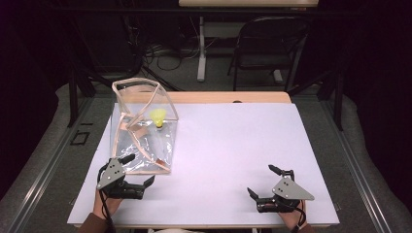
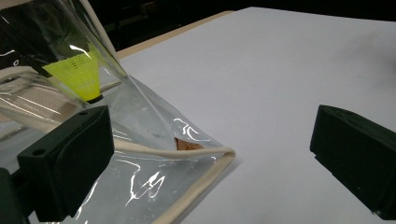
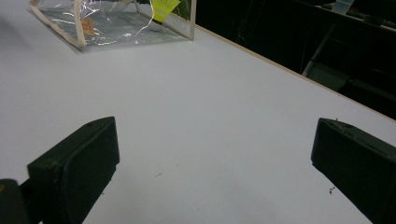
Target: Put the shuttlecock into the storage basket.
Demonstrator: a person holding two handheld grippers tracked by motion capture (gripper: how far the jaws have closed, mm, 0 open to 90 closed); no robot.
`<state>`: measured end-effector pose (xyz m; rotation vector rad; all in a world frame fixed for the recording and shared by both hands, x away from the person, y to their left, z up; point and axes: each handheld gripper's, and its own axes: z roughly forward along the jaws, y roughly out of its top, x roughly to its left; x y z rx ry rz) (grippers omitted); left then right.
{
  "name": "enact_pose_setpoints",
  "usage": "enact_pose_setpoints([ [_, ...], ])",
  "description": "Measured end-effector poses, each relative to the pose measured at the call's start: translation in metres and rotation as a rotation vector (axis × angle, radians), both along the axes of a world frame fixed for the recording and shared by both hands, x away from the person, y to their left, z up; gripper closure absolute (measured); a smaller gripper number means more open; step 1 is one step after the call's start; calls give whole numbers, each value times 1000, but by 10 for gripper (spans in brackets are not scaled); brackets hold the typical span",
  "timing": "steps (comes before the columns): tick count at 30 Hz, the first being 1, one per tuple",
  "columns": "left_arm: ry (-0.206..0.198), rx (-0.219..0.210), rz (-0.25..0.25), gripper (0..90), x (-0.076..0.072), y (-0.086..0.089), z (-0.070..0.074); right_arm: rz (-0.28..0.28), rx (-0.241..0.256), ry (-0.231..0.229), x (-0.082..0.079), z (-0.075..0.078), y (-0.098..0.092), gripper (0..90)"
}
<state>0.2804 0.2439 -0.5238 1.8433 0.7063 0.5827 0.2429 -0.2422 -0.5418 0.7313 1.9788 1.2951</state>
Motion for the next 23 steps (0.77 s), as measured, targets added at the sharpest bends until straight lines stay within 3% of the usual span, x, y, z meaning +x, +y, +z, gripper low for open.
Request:
enact_pose_setpoints([
  [15,-7,-7,-19,0,-5,-5,-18,2,-1,2,0,0,0,5],
  [23,-3,17,-30,0,-3,-7,-21,3,-6,3,1,0,0,4],
])
